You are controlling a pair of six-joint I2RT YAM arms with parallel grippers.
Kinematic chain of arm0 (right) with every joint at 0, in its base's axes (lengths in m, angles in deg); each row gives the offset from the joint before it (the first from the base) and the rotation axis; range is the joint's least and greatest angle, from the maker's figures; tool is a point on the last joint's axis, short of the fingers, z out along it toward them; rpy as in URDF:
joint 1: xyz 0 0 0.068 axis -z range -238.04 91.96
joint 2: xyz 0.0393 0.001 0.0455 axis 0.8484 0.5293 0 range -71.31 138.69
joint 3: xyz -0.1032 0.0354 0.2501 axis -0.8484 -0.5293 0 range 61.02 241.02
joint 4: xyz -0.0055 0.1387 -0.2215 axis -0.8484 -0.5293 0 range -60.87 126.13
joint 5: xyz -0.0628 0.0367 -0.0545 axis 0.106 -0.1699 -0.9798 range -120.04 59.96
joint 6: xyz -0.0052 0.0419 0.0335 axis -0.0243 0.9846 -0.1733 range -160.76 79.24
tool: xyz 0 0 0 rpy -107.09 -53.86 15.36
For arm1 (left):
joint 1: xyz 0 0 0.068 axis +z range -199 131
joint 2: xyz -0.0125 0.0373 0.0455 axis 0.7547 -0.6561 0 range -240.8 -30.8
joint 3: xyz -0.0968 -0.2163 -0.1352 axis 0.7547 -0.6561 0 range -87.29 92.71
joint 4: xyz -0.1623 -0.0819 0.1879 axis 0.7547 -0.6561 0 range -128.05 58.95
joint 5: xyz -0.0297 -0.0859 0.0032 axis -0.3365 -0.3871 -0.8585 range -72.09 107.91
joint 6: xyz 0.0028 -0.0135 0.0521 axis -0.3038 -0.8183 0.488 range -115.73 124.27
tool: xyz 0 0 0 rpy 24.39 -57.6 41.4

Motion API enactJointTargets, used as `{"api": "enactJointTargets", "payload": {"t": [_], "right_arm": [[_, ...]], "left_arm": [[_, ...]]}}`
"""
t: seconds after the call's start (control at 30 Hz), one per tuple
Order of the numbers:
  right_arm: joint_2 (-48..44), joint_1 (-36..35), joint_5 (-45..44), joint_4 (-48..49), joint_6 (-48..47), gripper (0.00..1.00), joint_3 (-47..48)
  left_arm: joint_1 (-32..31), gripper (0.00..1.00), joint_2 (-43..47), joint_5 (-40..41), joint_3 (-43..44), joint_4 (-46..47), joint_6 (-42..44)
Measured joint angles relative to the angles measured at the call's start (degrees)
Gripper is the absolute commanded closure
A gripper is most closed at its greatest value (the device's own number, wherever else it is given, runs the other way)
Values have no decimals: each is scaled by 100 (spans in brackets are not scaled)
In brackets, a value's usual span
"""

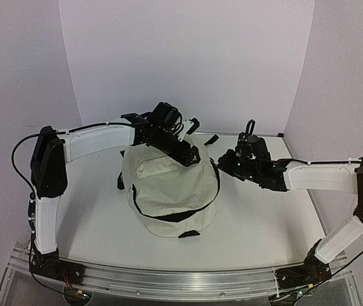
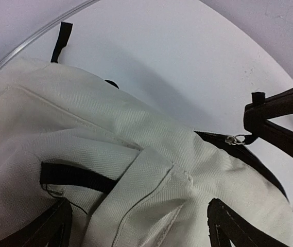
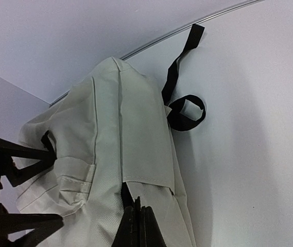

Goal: Pack the student bag
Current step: Zip the student bag at the center of the board.

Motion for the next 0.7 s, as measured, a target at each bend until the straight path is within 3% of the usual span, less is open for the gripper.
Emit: {"api": "enactJointTargets", "payload": {"t": [0.27,0.53,0.7], "right_arm": [[-2,0,33,36,27,100,-74],[-2,13,100,70,54,100,-84],[-28,15,216,158,114,100,-170]], "left_arm": [[-266,8,-295,1085,146,576,1459],[-459,49,-655,1608,185,1053,2107],[-474,51,-737,1653,212,1171,2144]]}}
